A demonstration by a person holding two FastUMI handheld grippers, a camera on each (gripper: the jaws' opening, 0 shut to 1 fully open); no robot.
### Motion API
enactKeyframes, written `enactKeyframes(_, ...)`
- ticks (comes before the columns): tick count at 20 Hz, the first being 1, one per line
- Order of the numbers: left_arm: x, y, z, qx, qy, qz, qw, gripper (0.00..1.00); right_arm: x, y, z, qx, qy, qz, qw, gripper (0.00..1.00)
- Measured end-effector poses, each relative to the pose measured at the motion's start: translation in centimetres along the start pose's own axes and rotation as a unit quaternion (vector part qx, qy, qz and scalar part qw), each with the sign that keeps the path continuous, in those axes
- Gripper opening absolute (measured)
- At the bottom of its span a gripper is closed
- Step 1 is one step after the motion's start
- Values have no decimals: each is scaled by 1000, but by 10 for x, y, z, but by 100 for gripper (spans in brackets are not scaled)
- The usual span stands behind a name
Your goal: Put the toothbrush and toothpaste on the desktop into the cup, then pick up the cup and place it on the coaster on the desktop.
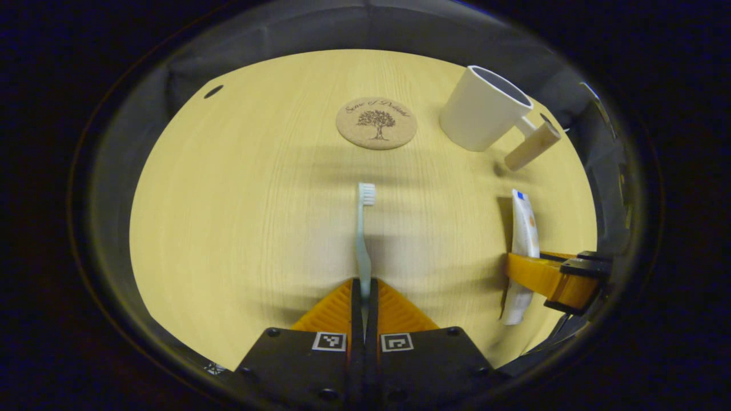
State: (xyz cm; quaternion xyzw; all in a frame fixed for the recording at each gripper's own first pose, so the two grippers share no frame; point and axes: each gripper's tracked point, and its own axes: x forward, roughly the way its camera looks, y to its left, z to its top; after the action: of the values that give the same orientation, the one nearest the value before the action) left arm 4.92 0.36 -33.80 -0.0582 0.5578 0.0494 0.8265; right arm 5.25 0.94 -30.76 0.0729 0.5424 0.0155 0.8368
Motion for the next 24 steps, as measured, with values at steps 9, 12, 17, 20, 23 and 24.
enactKeyframes(9,-19,8,18,6,-64,7,998,8,-47,10,25,8,-70,35,997,23)
enactKeyframes(12,-36,2,33,17,-102,2,995,8,-73,22,45,7,-108,52,993,23)
enactKeyframes(17,-65,-7,59,26,-166,-9,986,8,-105,35,81,11,-168,76,983,23)
enactKeyframes(20,-87,-11,73,27,-197,-15,980,8,-119,38,100,7,-198,85,977,23)
enactKeyframes(23,-108,-9,85,33,-225,-17,974,5,-130,42,119,8,-224,94,970,23)
enactKeyframes(24,-115,-8,87,36,-231,-16,972,8,-131,44,126,9,-232,96,968,23)
